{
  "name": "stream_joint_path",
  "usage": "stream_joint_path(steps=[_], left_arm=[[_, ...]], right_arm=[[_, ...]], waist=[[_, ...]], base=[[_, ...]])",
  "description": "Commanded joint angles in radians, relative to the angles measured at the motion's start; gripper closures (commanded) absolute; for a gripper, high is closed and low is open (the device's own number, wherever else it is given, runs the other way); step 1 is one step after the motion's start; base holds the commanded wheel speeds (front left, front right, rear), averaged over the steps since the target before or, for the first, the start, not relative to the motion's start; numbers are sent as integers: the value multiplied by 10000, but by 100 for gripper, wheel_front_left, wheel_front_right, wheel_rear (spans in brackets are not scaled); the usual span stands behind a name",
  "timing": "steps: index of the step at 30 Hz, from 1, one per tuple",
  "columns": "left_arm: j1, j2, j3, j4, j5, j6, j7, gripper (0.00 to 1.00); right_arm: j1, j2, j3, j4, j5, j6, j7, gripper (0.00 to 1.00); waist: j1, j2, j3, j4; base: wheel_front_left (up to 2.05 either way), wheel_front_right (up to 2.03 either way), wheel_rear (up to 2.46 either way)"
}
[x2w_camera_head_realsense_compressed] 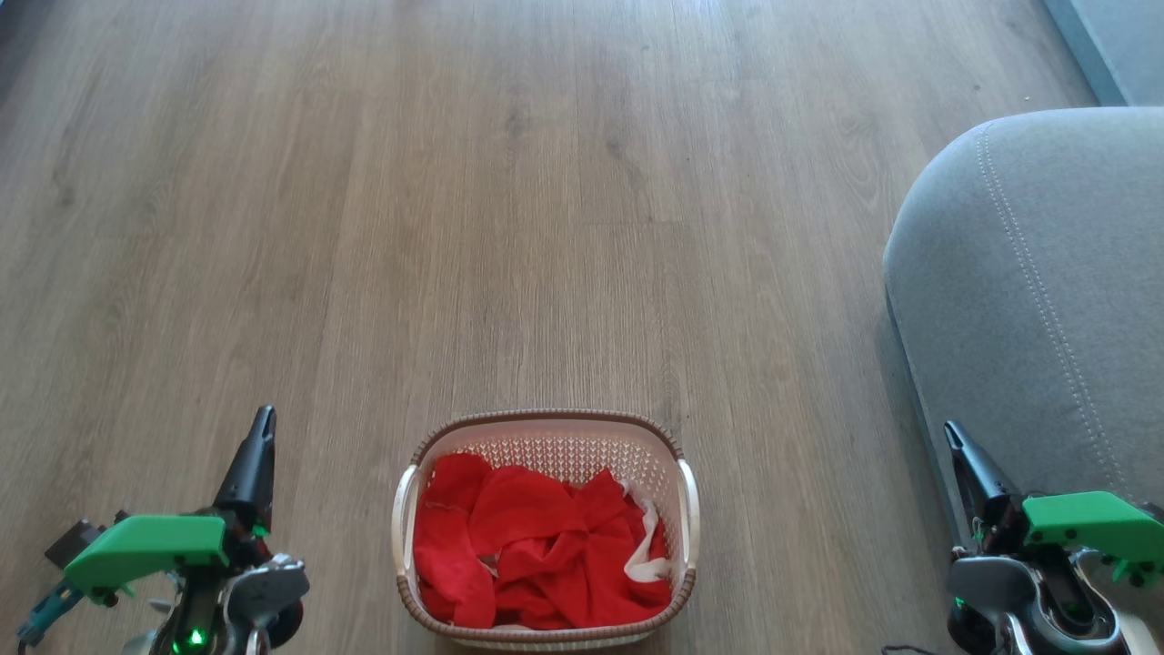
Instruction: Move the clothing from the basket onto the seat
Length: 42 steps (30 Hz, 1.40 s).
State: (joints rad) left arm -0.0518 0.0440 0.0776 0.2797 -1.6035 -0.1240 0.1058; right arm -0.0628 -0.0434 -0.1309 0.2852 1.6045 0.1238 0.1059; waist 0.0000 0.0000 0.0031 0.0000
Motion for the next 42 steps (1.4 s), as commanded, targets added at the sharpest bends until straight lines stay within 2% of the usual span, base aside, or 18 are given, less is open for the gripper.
stream_joint_path(steps=[1, 42], left_arm=[[-561, 62, 358, -348, -55, -67, 72, 100], [-561, 62, 358, -348, -55, -67, 72, 100]], right_arm=[[-452, -68, 173, -405, 44, 69, 71, 100], [-452, -68, 174, -405, 44, 69, 70, 100]], waist=[[0, 0, 0, 0], [0, 0, 0, 0]], base=[[0, 0, 0], [0, 0, 0]])
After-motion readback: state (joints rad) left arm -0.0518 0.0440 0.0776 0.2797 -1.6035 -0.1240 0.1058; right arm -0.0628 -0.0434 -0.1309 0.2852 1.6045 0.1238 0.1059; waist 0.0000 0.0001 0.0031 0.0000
